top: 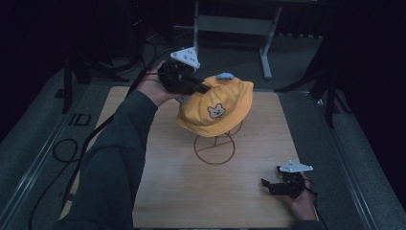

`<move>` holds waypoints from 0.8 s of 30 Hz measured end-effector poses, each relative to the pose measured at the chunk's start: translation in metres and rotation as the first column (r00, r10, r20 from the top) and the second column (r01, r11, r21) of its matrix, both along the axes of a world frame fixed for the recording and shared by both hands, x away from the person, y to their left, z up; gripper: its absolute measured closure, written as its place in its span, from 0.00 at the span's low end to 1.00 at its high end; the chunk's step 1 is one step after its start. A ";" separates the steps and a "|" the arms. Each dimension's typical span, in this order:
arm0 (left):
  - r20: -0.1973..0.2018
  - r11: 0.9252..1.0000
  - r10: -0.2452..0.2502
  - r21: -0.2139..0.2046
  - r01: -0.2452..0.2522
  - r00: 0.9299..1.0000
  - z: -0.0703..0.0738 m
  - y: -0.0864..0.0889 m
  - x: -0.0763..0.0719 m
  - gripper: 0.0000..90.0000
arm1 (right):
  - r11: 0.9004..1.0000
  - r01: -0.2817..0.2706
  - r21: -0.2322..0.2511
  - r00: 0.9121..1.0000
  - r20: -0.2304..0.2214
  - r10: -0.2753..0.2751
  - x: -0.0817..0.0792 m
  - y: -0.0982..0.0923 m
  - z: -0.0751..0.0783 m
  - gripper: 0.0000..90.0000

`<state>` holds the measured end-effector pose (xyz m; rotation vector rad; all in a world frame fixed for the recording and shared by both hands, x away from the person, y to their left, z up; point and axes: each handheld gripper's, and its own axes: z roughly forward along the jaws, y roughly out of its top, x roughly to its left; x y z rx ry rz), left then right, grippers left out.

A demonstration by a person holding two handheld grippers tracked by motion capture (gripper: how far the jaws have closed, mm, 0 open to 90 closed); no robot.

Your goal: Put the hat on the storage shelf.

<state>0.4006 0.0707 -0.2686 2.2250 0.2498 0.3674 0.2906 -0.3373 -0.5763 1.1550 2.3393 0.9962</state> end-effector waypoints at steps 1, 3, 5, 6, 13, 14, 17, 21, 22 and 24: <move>0.002 1.000 0.000 0.004 0.000 1.000 0.000 -0.002 0.000 0.91 | 1.000 0.000 0.000 1.000 0.000 0.000 0.000 0.000 0.000 0.13; 0.007 1.000 0.002 0.007 -0.002 1.000 -0.001 -0.007 0.001 0.90 | 1.000 0.000 0.000 1.000 0.000 0.000 0.000 0.000 0.000 0.13; 0.011 1.000 0.005 0.007 -0.005 1.000 -0.002 -0.011 0.002 0.90 | 1.000 0.001 0.001 1.000 -0.001 -0.001 0.000 0.000 0.000 0.13; 0.013 1.000 0.006 0.006 -0.006 1.000 -0.003 -0.013 0.003 0.90 | 1.000 0.001 0.001 1.000 -0.001 -0.001 0.000 0.000 0.000 0.13; 0.021 1.000 0.019 0.008 -0.020 1.000 -0.006 -0.029 0.006 0.89 | 1.000 0.001 0.001 1.000 -0.001 -0.001 0.000 0.000 0.000 0.13; 0.024 1.000 0.022 0.012 -0.023 0.999 -0.007 -0.032 0.007 0.88 | 1.000 0.001 0.001 1.000 -0.001 -0.001 0.000 0.000 0.000 0.13; 0.015 0.999 0.031 0.014 -0.031 0.999 -0.012 -0.037 0.010 0.86 | 1.000 0.001 0.001 1.000 -0.001 -0.001 0.000 0.000 0.000 0.13; 0.003 0.999 0.053 0.007 -0.053 0.999 -0.019 -0.043 0.016 0.83 | 1.000 0.000 0.000 1.000 0.000 0.000 0.000 0.000 0.000 0.13; -0.001 0.999 0.051 0.003 -0.051 0.999 -0.020 -0.044 0.016 0.83 | 1.000 0.000 0.000 1.000 0.000 0.000 0.000 0.000 0.000 0.13; 0.002 0.998 0.057 -0.004 -0.057 0.998 -0.022 -0.047 0.017 0.81 | 1.000 0.000 0.000 1.000 0.000 0.000 0.000 0.000 0.000 0.13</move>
